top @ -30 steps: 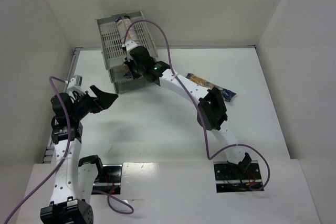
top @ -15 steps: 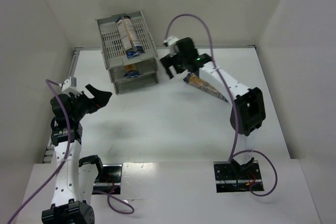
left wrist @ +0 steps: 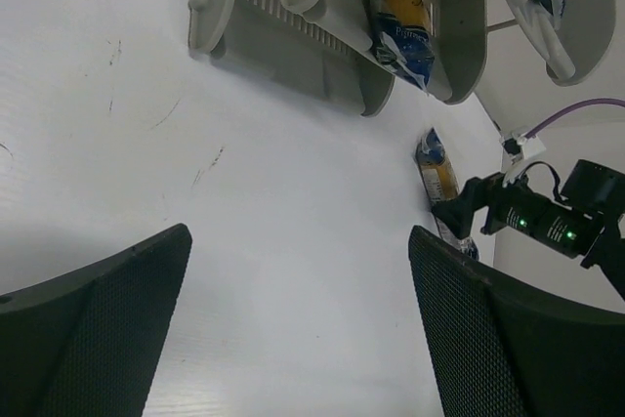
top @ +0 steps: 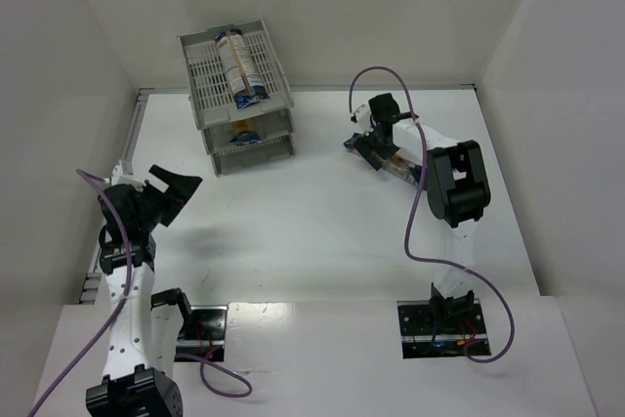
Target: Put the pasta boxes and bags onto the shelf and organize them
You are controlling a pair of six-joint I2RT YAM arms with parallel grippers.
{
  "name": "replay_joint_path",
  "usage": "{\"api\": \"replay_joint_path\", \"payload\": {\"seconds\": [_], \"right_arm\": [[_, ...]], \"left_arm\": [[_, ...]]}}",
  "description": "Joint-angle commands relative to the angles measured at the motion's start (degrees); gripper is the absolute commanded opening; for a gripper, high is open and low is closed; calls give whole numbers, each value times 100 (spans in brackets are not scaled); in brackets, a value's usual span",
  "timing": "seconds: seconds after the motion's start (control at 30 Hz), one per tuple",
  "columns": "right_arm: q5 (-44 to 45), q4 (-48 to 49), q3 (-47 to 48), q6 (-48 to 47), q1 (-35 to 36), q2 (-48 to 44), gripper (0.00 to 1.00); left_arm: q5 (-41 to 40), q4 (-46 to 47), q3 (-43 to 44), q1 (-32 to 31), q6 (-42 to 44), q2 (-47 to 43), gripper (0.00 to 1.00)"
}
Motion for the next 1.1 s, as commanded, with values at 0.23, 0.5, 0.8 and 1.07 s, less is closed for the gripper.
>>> {"api": "replay_joint_path", "payload": {"seconds": [0.23, 0.5, 0.8, 1.07], "right_arm": [[-136, -774, -38, -1348, 96, 515, 83], [-1322, -1467, -381, -857, 1000, -37, 0], [-2160, -1408, -381, 725, 2820, -786, 91], [-1894, -1645, -601, -56, 3120, -1285, 100]], "left_arm": [[-46, -50, -165, 135, 8, 34, 99], [-55, 21, -218, 135, 8, 87, 99], [-55, 73, -271, 135, 8, -71, 99], [-2, 73, -271, 135, 8, -246, 99]]}}
